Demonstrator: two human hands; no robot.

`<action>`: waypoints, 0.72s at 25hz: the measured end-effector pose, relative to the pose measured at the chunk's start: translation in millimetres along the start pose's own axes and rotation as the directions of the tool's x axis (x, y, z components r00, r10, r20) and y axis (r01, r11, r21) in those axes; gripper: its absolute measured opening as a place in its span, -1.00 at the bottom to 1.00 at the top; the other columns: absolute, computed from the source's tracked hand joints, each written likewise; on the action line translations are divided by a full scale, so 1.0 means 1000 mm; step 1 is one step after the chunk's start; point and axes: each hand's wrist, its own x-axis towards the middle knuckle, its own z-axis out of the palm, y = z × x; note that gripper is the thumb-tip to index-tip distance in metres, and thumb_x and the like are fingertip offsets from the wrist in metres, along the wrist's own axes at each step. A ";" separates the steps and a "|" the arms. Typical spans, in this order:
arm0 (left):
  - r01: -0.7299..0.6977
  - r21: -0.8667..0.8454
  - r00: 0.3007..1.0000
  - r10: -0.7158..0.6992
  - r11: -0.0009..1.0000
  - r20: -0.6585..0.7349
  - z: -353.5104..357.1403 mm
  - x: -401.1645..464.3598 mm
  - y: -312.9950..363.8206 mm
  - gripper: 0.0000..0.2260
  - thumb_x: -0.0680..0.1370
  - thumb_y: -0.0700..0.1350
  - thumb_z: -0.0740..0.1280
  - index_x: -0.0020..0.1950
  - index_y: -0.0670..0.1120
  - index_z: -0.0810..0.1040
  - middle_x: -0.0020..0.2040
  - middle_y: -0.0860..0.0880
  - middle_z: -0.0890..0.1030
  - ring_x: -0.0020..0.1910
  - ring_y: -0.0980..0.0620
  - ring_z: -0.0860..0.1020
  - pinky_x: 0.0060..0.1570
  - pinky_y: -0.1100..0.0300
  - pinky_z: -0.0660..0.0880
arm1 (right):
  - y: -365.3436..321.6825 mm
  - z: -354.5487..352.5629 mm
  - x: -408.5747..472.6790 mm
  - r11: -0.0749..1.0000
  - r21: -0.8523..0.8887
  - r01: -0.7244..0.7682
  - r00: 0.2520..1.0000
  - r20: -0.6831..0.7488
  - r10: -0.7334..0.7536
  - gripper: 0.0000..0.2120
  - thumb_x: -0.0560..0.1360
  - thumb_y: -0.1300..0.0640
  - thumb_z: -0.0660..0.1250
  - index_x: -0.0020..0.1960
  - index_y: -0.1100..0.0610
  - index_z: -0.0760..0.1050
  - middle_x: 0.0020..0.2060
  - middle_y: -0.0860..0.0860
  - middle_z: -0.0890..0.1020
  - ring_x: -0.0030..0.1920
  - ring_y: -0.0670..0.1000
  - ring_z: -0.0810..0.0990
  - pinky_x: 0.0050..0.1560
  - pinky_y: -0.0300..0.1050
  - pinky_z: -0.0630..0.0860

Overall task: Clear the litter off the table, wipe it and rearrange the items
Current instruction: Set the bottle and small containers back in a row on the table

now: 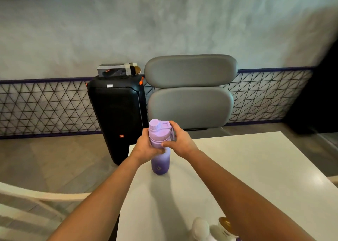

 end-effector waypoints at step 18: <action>0.073 0.025 0.995 -0.071 0.997 -0.064 -0.006 0.037 -0.013 -0.30 0.30 -0.26 0.54 0.32 -0.16 0.23 0.14 -0.02 0.48 0.07 0.01 0.49 -0.06 0.22 0.43 | 0.000 0.001 0.053 1.000 0.006 0.020 0.994 0.106 -0.020 -0.24 0.41 0.22 0.42 0.48 0.00 0.12 0.29 0.05 0.47 0.25 0.07 0.46 0.22 -0.13 0.39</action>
